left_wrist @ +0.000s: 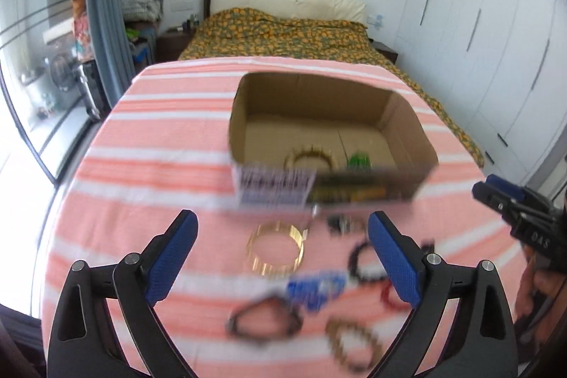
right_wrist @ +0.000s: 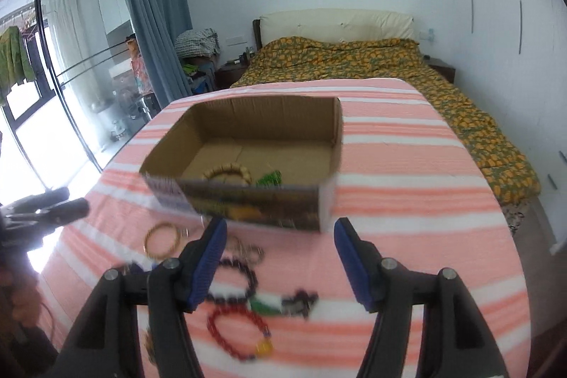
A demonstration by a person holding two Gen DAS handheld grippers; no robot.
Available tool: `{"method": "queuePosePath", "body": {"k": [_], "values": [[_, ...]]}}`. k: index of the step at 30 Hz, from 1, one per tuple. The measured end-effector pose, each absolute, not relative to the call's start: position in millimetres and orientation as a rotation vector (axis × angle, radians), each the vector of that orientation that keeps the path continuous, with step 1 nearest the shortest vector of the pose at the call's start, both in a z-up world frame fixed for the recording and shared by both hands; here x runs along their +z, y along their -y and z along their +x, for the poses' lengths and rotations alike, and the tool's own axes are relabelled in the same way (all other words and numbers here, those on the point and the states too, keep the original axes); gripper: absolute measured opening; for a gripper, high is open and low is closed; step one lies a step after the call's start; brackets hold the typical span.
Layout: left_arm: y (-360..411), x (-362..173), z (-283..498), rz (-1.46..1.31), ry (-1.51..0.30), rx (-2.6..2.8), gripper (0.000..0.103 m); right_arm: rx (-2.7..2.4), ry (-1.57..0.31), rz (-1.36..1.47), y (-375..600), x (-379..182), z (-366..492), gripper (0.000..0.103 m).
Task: Organize jewelry
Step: 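Withdraw both tools from the box toward the remaining jewelry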
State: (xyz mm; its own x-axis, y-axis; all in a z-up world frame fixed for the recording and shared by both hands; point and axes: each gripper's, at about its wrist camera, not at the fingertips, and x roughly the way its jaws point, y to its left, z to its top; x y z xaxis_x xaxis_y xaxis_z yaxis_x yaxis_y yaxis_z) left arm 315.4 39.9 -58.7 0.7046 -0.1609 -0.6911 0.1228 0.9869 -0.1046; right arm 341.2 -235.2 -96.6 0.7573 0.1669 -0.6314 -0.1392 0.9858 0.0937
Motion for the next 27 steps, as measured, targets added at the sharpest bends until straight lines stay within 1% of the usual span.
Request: {"method": "queuePosePath", "body": {"k": [6, 12, 16, 21, 27], "values": [[-48, -90, 239, 0.003, -0.769, -0.111, 0.097, 0.102, -0.707, 0.003, 236, -140, 257, 0.065], [-56, -116, 192, 0.007, -0.758, -0.069, 0.098, 0.067, -0.738, 0.022, 241, -171, 212, 0.065], [-57, -138, 182, -0.024, -0.788, -0.06, 0.098, 0.066, -0.749, 0.012, 241, -177, 204, 0.065], [-59, -159, 181, -0.05, -0.829, -0.037, 0.098, 0.062, -0.715, 0.02, 242, -177, 200, 0.065], [-60, -168, 183, -0.042, -0.844, -0.024, 0.098, 0.064, -0.723, 0.023, 238, -183, 204, 0.065]]}}
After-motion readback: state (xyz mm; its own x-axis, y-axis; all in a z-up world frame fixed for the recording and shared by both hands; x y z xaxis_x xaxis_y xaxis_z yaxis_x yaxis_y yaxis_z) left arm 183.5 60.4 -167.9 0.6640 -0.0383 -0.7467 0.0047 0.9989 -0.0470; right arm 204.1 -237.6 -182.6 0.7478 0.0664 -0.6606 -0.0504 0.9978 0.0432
